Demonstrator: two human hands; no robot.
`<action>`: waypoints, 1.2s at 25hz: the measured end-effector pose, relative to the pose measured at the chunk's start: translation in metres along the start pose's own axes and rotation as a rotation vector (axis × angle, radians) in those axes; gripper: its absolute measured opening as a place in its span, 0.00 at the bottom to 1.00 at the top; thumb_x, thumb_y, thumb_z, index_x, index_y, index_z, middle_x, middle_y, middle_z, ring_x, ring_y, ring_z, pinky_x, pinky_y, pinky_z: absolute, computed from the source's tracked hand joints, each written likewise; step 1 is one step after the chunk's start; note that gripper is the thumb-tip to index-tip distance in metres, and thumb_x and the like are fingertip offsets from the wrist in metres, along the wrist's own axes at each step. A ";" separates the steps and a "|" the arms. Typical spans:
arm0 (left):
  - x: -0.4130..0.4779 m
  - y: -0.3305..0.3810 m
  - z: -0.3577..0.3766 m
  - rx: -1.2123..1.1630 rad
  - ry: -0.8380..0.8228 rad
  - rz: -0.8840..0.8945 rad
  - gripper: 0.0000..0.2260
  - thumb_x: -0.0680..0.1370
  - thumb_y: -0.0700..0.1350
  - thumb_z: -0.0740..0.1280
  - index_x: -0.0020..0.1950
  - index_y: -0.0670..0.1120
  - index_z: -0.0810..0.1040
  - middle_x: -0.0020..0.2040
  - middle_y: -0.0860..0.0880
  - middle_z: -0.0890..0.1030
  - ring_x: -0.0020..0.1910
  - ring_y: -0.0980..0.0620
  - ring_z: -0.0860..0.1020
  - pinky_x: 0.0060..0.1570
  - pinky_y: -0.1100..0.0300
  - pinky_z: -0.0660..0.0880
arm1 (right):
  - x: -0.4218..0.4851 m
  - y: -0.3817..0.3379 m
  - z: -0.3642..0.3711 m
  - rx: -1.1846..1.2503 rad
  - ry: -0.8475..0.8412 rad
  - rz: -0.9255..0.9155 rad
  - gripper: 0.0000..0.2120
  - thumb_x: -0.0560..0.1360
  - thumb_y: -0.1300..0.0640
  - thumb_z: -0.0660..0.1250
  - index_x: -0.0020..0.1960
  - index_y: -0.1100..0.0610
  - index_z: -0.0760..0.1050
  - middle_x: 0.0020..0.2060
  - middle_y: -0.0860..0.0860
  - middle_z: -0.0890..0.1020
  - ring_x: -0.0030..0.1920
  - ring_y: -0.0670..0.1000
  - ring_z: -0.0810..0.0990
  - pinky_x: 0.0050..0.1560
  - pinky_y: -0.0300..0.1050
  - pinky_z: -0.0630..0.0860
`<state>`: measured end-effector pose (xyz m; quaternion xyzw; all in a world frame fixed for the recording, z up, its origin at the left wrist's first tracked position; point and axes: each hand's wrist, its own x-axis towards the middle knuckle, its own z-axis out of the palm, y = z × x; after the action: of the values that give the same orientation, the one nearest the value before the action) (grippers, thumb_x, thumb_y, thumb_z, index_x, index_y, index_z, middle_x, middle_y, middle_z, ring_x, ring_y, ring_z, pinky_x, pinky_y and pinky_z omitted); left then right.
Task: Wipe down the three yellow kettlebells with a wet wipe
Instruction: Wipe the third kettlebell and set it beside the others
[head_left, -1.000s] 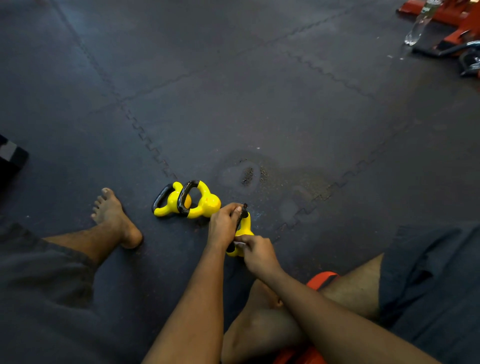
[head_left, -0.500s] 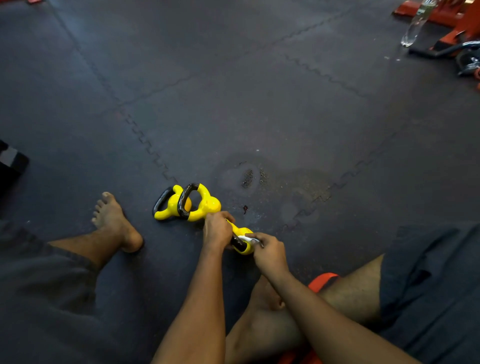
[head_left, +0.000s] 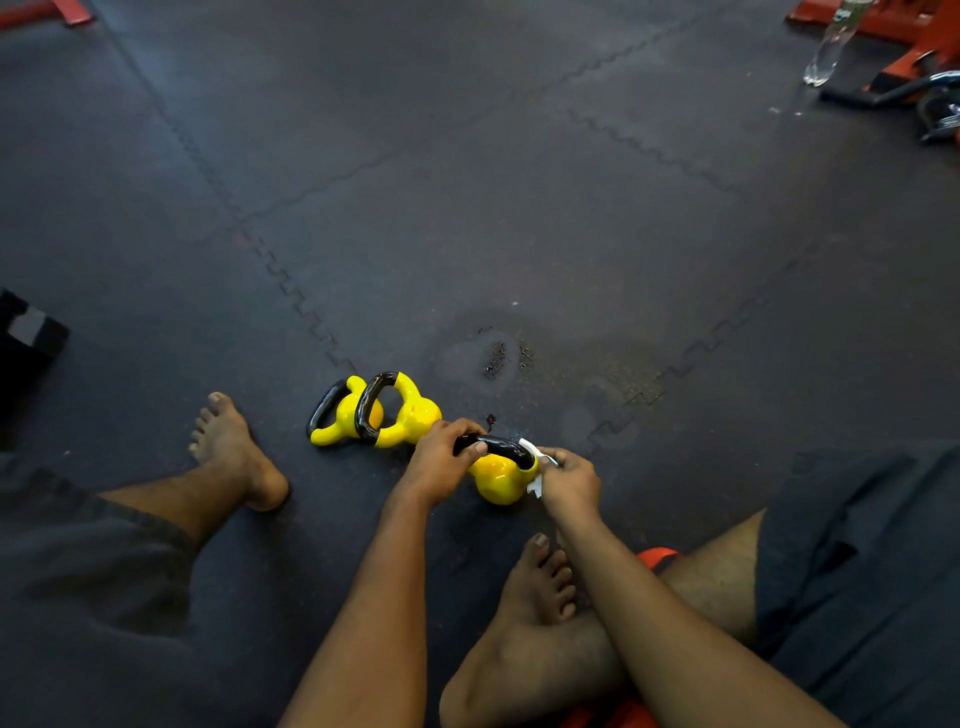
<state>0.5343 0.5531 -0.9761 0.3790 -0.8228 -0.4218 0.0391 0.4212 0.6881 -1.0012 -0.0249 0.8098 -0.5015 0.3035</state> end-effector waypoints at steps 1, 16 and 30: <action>-0.002 -0.001 0.001 0.014 0.028 -0.022 0.10 0.79 0.48 0.68 0.59 0.48 0.80 0.53 0.44 0.76 0.56 0.44 0.76 0.59 0.53 0.72 | 0.000 0.000 0.001 0.002 0.025 -0.015 0.08 0.75 0.57 0.67 0.50 0.53 0.85 0.36 0.53 0.85 0.38 0.51 0.82 0.42 0.45 0.78; -0.003 0.014 0.030 -0.087 0.106 -0.019 0.08 0.77 0.50 0.69 0.53 0.48 0.80 0.42 0.49 0.81 0.43 0.46 0.79 0.45 0.52 0.76 | 0.007 -0.018 0.021 0.024 0.217 0.083 0.11 0.78 0.55 0.65 0.51 0.59 0.84 0.45 0.61 0.85 0.47 0.58 0.82 0.50 0.51 0.78; 0.000 0.010 0.031 -0.127 0.149 -0.068 0.07 0.78 0.50 0.67 0.51 0.48 0.79 0.37 0.50 0.79 0.41 0.44 0.78 0.42 0.52 0.74 | -0.029 -0.002 0.016 -0.752 -0.084 -0.463 0.18 0.77 0.60 0.59 0.64 0.48 0.75 0.56 0.56 0.81 0.52 0.60 0.81 0.48 0.51 0.76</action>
<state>0.5161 0.5777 -0.9887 0.4336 -0.7758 -0.4449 0.1098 0.4527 0.6842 -0.9905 -0.3349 0.8958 -0.2255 0.1858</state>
